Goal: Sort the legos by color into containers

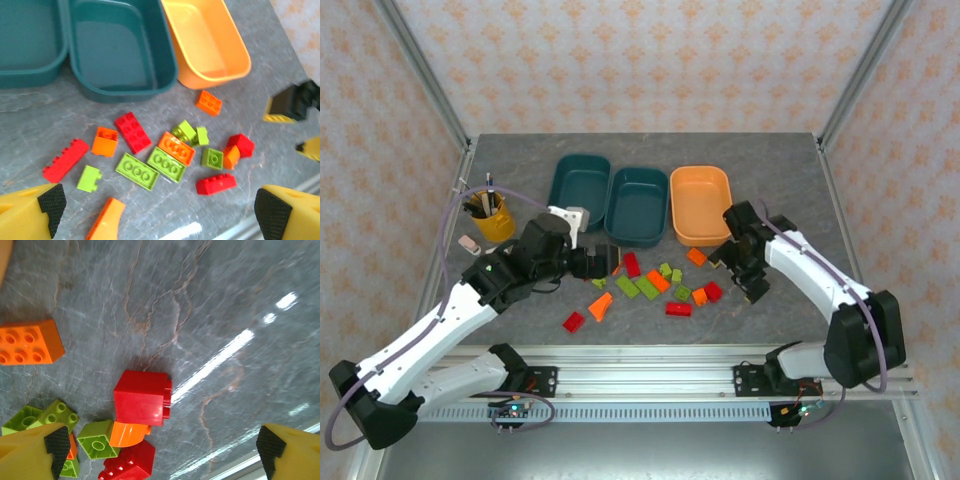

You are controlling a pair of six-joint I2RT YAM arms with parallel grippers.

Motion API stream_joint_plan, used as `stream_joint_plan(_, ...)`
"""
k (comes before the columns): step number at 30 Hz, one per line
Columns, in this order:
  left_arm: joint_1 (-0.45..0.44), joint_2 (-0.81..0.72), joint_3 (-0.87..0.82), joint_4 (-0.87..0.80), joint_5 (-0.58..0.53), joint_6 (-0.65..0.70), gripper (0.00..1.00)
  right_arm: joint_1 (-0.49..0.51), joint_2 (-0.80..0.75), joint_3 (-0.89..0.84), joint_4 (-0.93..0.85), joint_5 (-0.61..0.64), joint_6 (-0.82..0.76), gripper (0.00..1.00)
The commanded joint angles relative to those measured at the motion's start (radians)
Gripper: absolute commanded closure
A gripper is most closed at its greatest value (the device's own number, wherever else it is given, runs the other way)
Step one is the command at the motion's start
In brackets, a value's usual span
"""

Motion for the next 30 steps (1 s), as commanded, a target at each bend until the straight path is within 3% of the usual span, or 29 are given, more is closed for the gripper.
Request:
stream_joint_plan(1, -0.038, 0.009, -0.017, -0.010, 0.021, 0.033, 0.00, 0.019, 0.040, -0.043, 0.095, -0.073, 0.038, 0.03)
stream_joint_plan(9, -0.101, 0.053, -0.010, 0.033, -0.003, 0.010, 0.00, 0.044, 0.137, -0.104, 0.228, -0.099, 0.034, 0.12)
stream_joint_plan(18, -0.115, 0.085, 0.000, 0.047, 0.015, 0.013, 0.00, 0.044, 0.186, -0.154, 0.300, -0.096, 0.035, 0.31)
stream_joint_plan(26, -0.117, 0.090, -0.005, 0.068, 0.037, -0.007, 0.00, 0.044, 0.159, -0.133, 0.261, -0.024, 0.015, 0.57)
stream_joint_plan(30, -0.117, 0.094, 0.015, 0.064, 0.020, -0.037, 0.00, 0.043, 0.063, -0.066, 0.159, 0.067, -0.021, 0.60)
